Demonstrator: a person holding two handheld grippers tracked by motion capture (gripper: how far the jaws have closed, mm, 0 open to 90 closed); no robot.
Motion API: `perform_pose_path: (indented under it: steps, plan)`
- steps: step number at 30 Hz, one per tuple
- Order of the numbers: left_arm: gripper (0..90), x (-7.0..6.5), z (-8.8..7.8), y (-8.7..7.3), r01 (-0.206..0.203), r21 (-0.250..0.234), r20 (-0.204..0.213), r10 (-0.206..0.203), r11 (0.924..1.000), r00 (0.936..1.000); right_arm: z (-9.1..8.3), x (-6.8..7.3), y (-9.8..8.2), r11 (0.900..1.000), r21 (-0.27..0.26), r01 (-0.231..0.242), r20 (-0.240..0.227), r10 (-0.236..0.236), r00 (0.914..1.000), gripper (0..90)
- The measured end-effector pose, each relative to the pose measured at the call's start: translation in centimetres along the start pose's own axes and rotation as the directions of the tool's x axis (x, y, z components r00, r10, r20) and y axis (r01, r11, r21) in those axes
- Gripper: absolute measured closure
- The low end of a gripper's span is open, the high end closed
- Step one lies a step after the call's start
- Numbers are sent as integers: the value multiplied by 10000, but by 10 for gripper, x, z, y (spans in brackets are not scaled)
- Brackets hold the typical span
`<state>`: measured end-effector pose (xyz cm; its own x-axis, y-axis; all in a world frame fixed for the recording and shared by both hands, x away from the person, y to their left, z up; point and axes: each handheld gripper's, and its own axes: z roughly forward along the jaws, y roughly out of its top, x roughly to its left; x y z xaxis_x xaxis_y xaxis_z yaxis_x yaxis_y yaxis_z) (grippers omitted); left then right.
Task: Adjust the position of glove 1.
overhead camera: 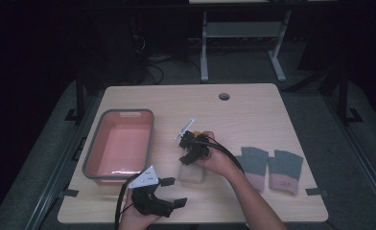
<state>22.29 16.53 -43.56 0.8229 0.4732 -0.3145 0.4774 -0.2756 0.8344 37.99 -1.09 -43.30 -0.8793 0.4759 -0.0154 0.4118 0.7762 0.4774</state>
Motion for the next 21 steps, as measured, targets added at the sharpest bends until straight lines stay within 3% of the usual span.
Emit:
perform_pose_path:
  steps: [2, 8, 13, 16, 21]
  plan:
    - [147, 0, 0, 2, 261, -116, 200, -259, 9996, 9995, -2, -2, -3, 10000, 18, 73, -82, -73, 9999, 425]
    - [147, -2, 4, 4, 139, -37, 90, -139, 9999, 9999, -9, -7, -17, 9998, 13, 183, -285, -183, 9994, 426]
    - [147, -6, 11, 7, 189, 78, 169, -190, 9998, 9997, -17, -12, -30, 9999, -65, -142, -334, 140, 9993, 423]
    - [147, -6, 14, 13, 223, 136, 285, -227, 9997, 9993, -27, -13, -35, 9965, -465, -691, -450, 671, 9967, 406]
    - [147, -4, 22, 24, 340, 109, 446, -344, 9994, 9984, -48, -13, -48, 9806, -1103, -1618, -559, 1564, 9861, 374]
